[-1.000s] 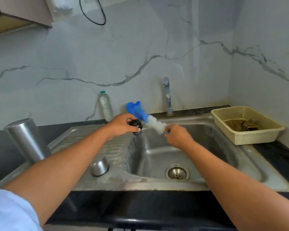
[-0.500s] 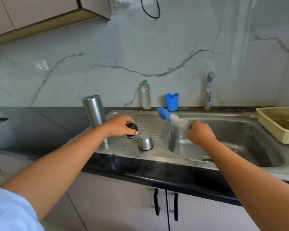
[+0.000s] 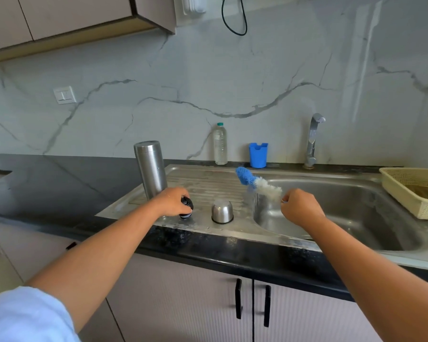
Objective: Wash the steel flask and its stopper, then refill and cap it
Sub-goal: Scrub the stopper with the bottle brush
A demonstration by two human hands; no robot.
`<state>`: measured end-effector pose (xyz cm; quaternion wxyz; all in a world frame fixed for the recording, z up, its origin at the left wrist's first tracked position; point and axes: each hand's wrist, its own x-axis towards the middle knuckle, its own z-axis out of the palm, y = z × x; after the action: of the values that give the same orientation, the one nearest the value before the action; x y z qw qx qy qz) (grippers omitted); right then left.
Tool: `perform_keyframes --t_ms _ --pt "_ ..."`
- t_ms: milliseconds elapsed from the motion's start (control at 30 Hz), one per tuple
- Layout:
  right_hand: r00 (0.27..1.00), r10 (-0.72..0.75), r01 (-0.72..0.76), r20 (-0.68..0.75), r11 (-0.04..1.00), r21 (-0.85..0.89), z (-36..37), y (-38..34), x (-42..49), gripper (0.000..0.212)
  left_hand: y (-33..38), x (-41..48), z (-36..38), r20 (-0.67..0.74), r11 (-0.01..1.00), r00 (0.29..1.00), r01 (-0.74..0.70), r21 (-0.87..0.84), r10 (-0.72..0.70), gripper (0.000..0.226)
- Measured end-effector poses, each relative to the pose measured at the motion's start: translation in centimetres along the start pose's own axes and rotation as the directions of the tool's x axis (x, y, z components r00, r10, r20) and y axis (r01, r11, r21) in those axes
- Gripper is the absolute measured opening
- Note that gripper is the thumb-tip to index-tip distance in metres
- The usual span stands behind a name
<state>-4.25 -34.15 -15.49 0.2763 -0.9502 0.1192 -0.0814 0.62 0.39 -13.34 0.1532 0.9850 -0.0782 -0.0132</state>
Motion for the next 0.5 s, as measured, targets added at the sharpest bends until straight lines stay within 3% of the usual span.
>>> perform_keyframes --t_ms 500 --pt "1.0 -0.004 0.004 -0.002 1.0 0.022 -0.18 0.76 0.21 0.013 0.27 0.31 0.66 0.021 1.0 1.0 -0.02 -0.003 0.02 0.061"
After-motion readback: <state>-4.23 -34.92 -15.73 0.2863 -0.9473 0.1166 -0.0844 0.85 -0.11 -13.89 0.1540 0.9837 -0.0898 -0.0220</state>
